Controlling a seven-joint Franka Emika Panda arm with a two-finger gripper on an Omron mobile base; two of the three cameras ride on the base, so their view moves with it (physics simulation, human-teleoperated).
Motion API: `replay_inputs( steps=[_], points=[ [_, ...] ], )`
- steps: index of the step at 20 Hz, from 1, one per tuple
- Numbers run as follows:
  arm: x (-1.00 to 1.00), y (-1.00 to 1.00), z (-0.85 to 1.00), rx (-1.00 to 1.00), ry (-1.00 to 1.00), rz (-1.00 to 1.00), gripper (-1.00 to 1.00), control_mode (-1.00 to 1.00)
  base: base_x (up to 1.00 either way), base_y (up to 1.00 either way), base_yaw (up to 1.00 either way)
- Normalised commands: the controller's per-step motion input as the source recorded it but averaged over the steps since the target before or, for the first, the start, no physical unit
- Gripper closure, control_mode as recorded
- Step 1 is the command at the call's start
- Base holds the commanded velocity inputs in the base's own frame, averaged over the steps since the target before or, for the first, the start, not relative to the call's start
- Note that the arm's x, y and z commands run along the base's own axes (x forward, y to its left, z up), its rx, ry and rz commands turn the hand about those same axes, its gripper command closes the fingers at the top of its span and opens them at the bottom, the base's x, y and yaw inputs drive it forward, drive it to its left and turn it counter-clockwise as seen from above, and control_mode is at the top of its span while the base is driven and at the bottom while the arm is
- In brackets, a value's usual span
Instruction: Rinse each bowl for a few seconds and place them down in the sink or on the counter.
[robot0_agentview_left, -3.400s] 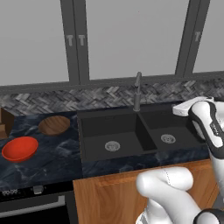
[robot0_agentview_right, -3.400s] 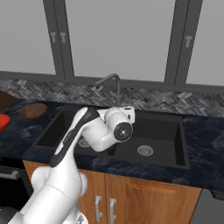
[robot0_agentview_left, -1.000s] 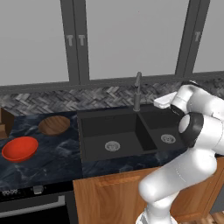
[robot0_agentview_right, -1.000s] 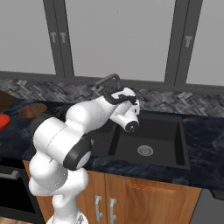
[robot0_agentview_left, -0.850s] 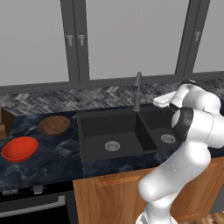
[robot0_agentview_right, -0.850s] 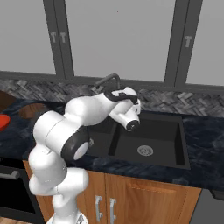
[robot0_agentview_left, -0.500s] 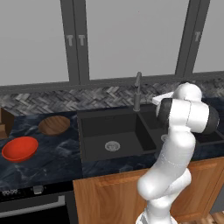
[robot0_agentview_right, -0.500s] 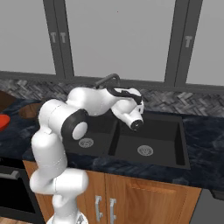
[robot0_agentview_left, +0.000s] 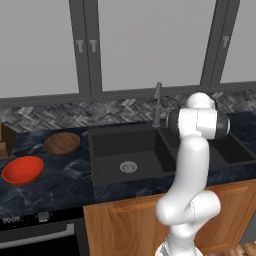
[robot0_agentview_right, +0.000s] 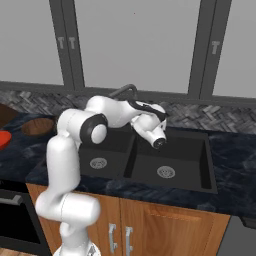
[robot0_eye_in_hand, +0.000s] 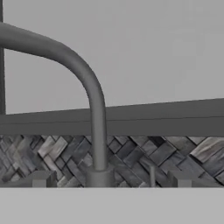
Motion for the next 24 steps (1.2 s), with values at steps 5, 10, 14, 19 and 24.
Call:
replay_inputs(
  steps=[5, 10, 14, 19, 24],
  points=[
    [0.58, 0.00, -0.06, 0.03, -0.01, 0.00, -1.00, -1.00, 0.00, 0.00, 0.00],
    [0.44, -0.13, -0.02, 0.02, 0.00, -0.02, -1.00, -1.00, 0.00, 0.00, 0.00],
    [0.43, -0.12, 0.00, 0.01, 0.00, -0.02, -1.00, -1.00, 0.00, 0.00, 0.00],
    [0.42, -0.06, -0.10, 0.01, 0.01, -0.03, -1.00, -1.00, 0.00, 0.00, 0.00],
    [0.42, -0.02, -0.40, 0.00, 0.05, -0.08, -1.00, -1.00, 0.00, 0.00, 0.00]
  ],
)
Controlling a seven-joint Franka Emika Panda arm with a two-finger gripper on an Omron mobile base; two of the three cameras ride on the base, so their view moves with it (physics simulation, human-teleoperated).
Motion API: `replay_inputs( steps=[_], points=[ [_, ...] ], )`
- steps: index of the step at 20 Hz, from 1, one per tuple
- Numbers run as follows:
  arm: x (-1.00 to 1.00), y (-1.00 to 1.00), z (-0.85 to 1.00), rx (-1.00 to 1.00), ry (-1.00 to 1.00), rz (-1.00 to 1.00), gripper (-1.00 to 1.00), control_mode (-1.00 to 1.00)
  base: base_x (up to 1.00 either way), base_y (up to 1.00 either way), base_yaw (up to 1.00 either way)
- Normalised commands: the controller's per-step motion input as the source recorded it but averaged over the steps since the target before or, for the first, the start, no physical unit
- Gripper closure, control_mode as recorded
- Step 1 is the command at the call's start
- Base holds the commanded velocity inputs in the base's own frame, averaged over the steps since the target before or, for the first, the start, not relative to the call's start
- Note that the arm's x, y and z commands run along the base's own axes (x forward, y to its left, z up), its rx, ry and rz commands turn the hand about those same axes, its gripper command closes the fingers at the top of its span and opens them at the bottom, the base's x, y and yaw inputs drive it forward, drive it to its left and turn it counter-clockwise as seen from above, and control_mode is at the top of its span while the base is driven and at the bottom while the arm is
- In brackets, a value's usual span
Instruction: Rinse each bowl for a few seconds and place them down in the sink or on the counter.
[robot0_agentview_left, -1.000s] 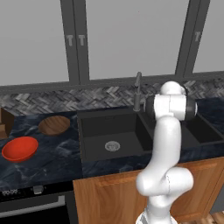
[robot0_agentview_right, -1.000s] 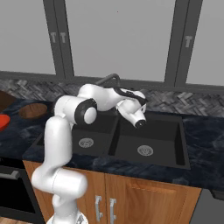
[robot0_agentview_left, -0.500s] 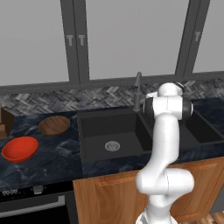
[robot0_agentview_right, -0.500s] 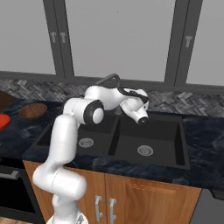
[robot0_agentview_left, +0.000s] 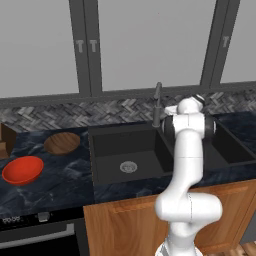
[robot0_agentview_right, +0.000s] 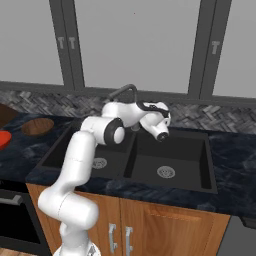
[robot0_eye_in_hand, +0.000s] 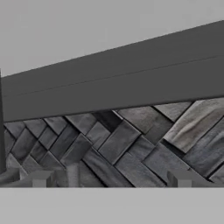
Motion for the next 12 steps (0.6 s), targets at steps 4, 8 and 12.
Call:
replay_inputs(
  steps=[4, 8, 12],
  points=[
    [0.48, -0.15, -0.41, 0.00, 0.07, -0.12, -1.00, -1.00, 0.00, 0.00, 0.00],
    [0.55, -0.24, -0.29, 0.02, 0.06, -0.14, -1.00, -1.00, 0.00, 0.00, 0.00],
    [0.57, -0.30, -0.25, 0.03, 0.06, -0.15, -1.00, -1.00, 0.00, 0.00, 0.00]
  ],
)
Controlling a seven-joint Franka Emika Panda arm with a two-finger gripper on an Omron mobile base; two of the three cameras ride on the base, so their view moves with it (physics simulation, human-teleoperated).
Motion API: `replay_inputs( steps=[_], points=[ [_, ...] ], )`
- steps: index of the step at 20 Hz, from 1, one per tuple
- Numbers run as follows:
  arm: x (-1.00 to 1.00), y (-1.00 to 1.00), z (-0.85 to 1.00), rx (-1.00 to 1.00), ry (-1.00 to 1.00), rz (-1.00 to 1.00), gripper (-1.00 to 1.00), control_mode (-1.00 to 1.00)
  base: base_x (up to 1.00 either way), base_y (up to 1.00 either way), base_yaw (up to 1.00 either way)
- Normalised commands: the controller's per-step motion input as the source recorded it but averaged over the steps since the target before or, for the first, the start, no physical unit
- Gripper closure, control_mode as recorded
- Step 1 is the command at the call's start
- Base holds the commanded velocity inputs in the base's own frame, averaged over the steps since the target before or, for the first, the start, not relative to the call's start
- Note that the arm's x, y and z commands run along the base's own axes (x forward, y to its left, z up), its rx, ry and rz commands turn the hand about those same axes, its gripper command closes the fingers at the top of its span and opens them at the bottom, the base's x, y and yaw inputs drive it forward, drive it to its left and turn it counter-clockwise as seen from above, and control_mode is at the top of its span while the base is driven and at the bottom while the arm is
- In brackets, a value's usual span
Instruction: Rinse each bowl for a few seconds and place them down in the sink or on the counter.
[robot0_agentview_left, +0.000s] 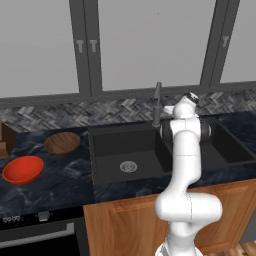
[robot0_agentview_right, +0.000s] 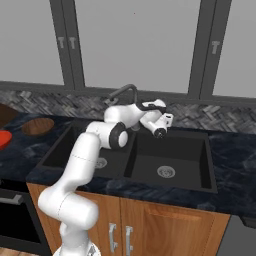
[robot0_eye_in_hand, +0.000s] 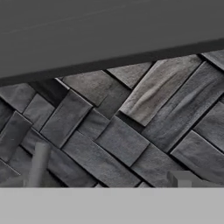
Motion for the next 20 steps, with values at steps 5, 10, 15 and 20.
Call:
replay_inputs(
  steps=[5, 10, 15, 20],
  points=[
    [0.33, -0.61, -0.23, 0.08, 0.09, -0.13, -1.00, -1.00, 0.00, 0.00, 0.00],
    [-0.03, -0.48, -0.72, 0.02, 0.11, -0.10, -1.00, -1.00, 0.00, 0.00, 0.00],
    [-0.33, -0.32, 0.15, 0.11, 0.01, -0.05, -1.00, -1.00, 0.00, 0.00, 0.00],
    [-0.55, -0.58, 0.46, 0.20, 0.00, -0.06, -1.00, -1.00, 0.00, 0.00, 0.00]
  ],
)
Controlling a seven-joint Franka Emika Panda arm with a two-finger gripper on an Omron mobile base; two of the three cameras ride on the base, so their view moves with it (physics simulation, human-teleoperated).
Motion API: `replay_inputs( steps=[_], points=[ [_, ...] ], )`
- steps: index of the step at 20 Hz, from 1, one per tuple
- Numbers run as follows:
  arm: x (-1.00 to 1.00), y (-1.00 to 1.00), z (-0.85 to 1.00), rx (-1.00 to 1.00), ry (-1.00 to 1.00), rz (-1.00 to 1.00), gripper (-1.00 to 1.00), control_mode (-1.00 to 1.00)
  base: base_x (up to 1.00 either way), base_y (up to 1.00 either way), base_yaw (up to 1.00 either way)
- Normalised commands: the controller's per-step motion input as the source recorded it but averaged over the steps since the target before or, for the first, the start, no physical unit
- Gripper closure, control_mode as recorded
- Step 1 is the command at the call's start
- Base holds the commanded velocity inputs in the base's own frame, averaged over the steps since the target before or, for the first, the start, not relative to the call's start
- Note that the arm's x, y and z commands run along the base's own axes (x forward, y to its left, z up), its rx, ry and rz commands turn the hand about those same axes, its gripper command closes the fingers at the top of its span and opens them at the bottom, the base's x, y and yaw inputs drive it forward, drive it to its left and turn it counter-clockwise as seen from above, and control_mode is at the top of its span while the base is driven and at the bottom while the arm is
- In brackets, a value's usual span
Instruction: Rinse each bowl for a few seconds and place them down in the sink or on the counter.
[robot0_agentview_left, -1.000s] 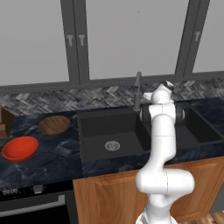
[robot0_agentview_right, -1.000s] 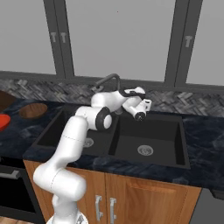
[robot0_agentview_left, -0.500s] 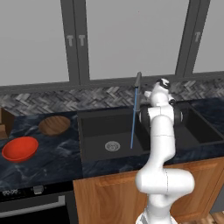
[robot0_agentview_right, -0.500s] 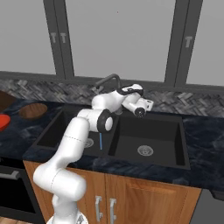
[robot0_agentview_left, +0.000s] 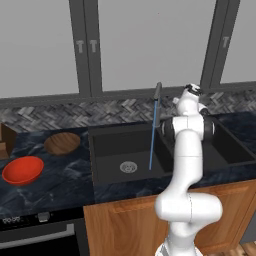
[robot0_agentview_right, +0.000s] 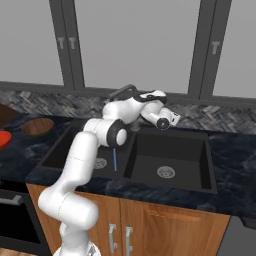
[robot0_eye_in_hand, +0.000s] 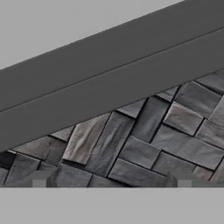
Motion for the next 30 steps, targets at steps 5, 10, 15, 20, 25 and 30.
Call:
replay_inputs(
  steps=[5, 10, 15, 20, 25, 30],
  points=[
    [-0.76, -0.34, 0.41, 0.18, 0.03, -0.04, -1.00, -1.00, 0.00, 0.00, 0.00],
    [-0.79, -0.07, 0.66, 0.18, 0.14, -0.04, -1.00, -1.00, 0.00, 0.00, 0.00],
    [-0.68, -0.04, 0.78, 0.17, 0.14, -0.03, -1.00, -1.00, 0.00, 0.00, 0.00],
    [-0.71, -0.10, 0.55, 0.21, 0.22, -0.06, -1.00, -1.00, 0.00, 0.00, 0.00],
    [-0.66, -0.02, 0.43, 0.15, 0.29, -0.06, -1.00, -1.00, 0.00, 0.00, 0.00],
    [-0.62, 0.07, 0.09, 0.01, 0.36, -0.02, -1.00, -1.00, 0.00, 0.00, 0.00]
  ],
)
